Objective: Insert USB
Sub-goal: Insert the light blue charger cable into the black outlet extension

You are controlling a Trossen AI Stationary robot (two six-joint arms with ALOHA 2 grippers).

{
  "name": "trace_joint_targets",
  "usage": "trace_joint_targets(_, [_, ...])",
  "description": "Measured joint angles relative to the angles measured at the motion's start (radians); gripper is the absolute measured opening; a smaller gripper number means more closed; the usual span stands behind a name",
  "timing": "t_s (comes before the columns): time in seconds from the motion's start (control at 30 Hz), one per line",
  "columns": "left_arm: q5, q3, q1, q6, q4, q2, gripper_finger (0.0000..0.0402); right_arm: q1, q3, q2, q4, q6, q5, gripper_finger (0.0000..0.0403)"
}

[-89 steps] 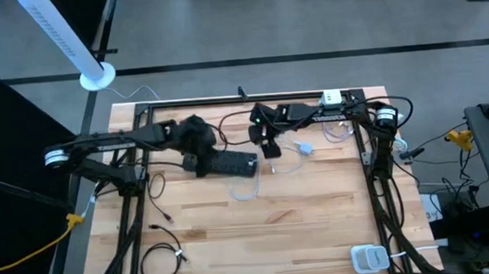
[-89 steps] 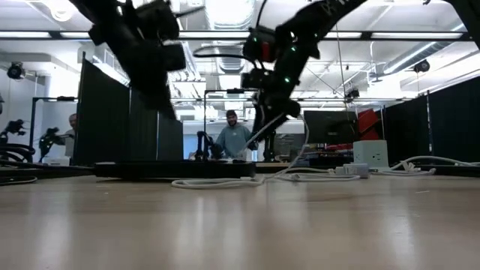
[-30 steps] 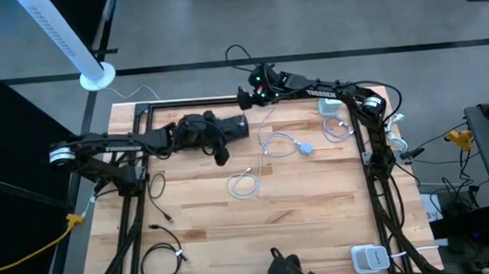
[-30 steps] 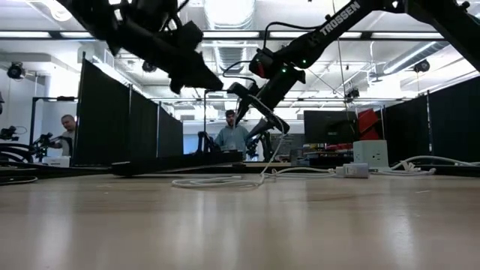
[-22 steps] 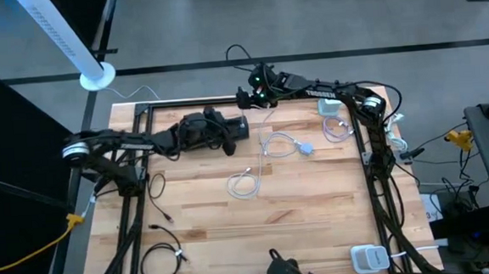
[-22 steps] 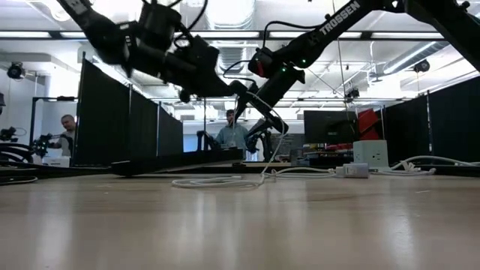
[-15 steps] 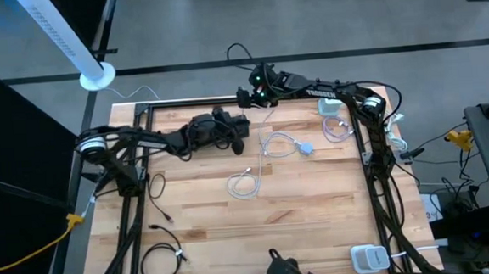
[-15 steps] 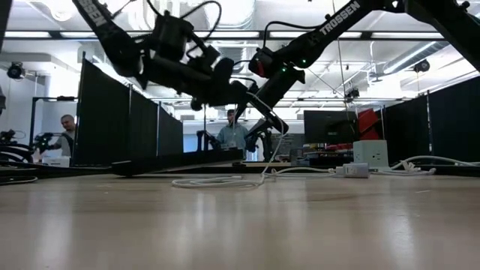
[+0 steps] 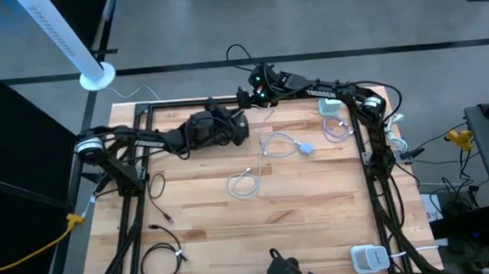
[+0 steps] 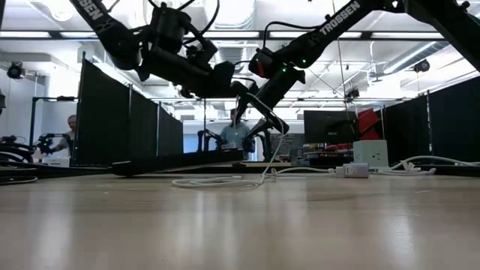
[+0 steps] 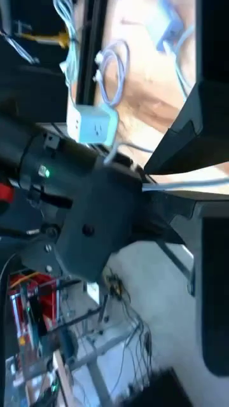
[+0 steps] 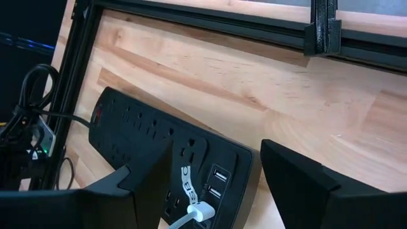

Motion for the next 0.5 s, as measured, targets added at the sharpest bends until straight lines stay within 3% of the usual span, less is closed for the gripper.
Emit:
trace_joint_targets(0.33, [0.002,-0.001,0.002,0.000,0.043,0.072,0.0106,0.005,0.000,0.000,0.002,0.031,-0.001,0.0219])
trace_joint_targets(0.5, [0.003,-0.001,0.000,-0.006,0.050,0.095,0.0124,0.010,0.000,0.000,0.002,0.149,-0.004,0.0224])
